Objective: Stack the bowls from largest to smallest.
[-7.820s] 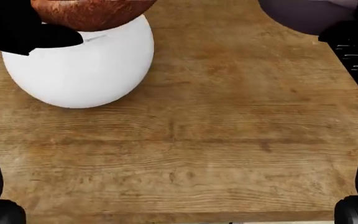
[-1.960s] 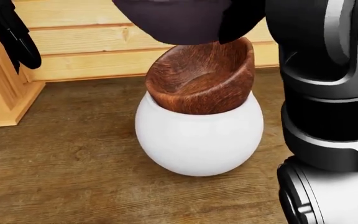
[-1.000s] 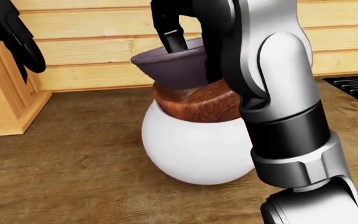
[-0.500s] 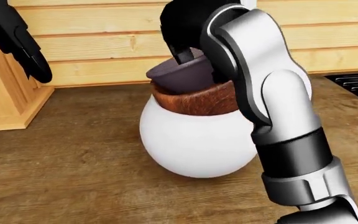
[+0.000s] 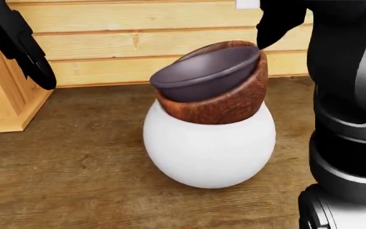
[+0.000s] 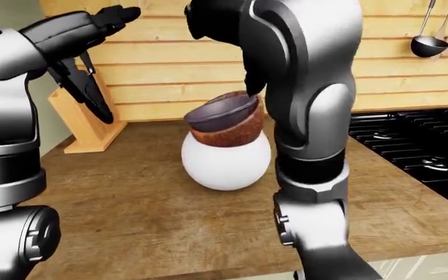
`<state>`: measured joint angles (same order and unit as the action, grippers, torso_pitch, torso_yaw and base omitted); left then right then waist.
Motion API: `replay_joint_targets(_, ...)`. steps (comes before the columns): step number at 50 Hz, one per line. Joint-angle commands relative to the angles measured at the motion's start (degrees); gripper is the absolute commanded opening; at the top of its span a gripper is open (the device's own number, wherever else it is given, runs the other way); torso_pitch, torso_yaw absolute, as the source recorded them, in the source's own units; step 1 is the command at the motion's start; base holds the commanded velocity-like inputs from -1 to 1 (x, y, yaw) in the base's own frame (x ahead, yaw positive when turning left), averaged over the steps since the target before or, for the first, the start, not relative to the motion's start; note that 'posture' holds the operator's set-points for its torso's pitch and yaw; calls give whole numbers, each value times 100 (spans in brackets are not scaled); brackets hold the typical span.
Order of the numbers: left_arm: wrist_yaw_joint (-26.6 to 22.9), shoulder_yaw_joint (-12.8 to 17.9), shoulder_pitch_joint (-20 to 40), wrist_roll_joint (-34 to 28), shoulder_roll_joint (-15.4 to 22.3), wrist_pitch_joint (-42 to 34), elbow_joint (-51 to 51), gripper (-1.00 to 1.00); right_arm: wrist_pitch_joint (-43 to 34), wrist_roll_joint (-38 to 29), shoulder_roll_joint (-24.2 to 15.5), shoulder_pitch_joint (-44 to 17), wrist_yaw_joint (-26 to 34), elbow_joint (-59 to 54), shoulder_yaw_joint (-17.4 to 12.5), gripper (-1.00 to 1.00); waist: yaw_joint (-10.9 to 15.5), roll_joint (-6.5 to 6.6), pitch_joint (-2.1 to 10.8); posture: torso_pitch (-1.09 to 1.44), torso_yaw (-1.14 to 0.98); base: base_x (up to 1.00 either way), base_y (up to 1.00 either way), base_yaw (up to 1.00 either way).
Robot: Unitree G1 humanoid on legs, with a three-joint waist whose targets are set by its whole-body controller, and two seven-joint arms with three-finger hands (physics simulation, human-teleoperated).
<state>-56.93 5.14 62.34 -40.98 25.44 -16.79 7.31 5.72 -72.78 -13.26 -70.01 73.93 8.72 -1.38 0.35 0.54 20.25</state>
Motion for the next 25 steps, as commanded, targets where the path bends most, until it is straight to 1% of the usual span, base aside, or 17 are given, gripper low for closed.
replay_joint_targets(1, 69, 94, 145, -42, 76, 36, -172, 100, -186, 211, -285, -80, 251, 211, -225, 46, -2, 34, 24, -65, 0, 0, 0, 0)
replay_joint_targets(5, 17, 112, 49, -100, 78, -23, -348, 100, -403, 573, -793, 153, 560, 715, -459, 46, -15, 7, 20, -65, 0, 0, 0, 0)
replay_joint_targets(8, 47, 179, 15, -93, 150, 8, -326, 100, -540, 867, -1201, 306, 759, 996, -641, 45, -27, -4, 17, -65, 0, 0, 0, 0)
replay_joint_targets(11, -25, 220, -80, -97, 227, -36, -503, 100, -765, 1195, -1637, 393, 1028, 1343, -856, 46, -49, -4, 15, -65, 0, 0, 0, 0)
replay_joint_targets(14, -139, 242, -381, -235, 386, 19, -864, 100, -1052, 1548, -2143, 554, 1283, 1711, -1127, 51, -67, -5, 4, -65, 0, 0, 0, 0)
replay_joint_targets(15, -204, 277, -603, -254, 429, 112, -1067, 100, -1161, 1695, -2348, 596, 1339, 1797, -1248, 58, -77, -7, 2, -65, 0, 0, 0, 0)
replay_joint_targets(16, -199, 332, -696, -295, 420, 78, -1195, 100, -1262, 1863, -2577, 681, 1388, 1882, -1380, 65, -87, -8, 2, -65, 0, 0, 0, 0)
replay_joint_targets(17, -216, 390, -844, -344, 477, 109, -1353, 100, -1362, 2077, -2866, 767, 1386, 1919, -1582, 70, -99, -12, 4, -65, 0, 0, 0, 0)
replay_joint_targets(18, -232, 449, -952, -355, 504, 114, -1466, 100, -1476, 2285, -3113, 906, 1363, 1985, -1722, 73, -103, -19, 8, -65, 0, 0, 0, 0)
replay_joint_targets(20, -118, 563, -1222, -348, 551, 232, -1613, 100, -1716, 2698, -3558, 1366, 1242, 2202, -2044, 74, -110, -42, 17, -65, 0, 0, 0, 0)
replay_joint_targets(22, 90, 709, -1421, -400, 653, 317, -1740, 100, -1948, 3131, -4025, 1824, 1023, 2282, -2403, 80, -121, -67, 33, -65, 0, 0, 0, 0)
replay_joint_targets(23, 82, 736, -1455, -365, 672, 295, -1797, 100, -2054, 3314, -4218, 2017, 874, 2298, -2473, 80, -130, -78, 40, -65, 0, 0, 0, 0)
replay_joint_targets(24, 108, 817, -1529, -340, 709, 263, -1974, 100, -2155, 3543, -4444, 2233, 764, 2334, -2692, 83, -137, -88, 46, -65, 0, 0, 0, 0)
replay_joint_targets(25, 90, 869, -1646, -306, 764, 270, -2124, 100, -2235, 3790, -4664, 2524, 653, 2367, -2980, 84, -145, -95, 56, -65, 0, 0, 0, 0)
